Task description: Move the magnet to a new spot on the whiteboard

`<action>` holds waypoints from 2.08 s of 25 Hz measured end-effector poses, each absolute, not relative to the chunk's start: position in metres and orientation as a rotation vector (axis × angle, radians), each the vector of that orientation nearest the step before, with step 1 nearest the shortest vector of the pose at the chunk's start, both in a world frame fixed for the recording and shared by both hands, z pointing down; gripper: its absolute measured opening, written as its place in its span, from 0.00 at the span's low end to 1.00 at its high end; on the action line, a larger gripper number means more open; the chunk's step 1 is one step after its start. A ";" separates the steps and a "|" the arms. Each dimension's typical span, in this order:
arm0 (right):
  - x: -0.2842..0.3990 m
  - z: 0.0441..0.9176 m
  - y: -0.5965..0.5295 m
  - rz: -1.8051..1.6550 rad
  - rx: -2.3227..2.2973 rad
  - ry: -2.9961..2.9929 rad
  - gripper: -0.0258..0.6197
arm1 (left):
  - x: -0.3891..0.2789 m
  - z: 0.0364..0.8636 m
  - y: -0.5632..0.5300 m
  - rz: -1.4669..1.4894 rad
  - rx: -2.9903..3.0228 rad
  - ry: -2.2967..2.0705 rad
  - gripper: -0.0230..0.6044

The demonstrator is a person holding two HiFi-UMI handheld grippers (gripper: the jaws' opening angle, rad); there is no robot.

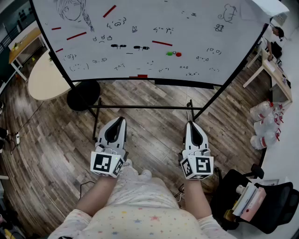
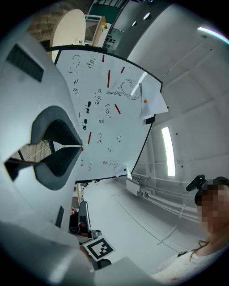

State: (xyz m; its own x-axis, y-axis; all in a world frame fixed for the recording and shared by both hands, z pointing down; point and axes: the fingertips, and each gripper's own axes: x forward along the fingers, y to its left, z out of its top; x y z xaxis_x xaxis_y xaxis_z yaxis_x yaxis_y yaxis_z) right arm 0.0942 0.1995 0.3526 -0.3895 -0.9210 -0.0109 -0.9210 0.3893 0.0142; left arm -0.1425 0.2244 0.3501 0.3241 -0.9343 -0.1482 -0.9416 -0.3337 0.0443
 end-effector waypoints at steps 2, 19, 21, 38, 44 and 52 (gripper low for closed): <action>0.094 0.352 0.202 0.034 -1.730 2.621 0.04 | -0.141 0.352 0.225 0.224 -2.513 1.782 0.08; 0.108 0.343 0.201 -0.035 -1.733 2.544 0.21 | -0.127 0.350 0.205 0.204 -2.557 1.784 0.22; 0.110 0.342 0.198 -0.039 -1.731 2.536 0.21 | -0.129 0.354 0.200 0.179 -2.552 1.815 0.26; 0.108 0.345 0.133 -0.042 -1.757 2.546 0.41 | -0.134 0.358 0.125 0.194 -2.535 1.885 0.42; 0.100 0.346 0.075 -0.047 -1.761 2.558 0.42 | -0.129 0.349 0.066 0.194 -2.534 1.831 0.42; 0.089 0.340 -0.002 -0.042 -1.796 2.548 0.46 | -0.141 0.351 -0.014 0.164 -2.554 1.808 0.43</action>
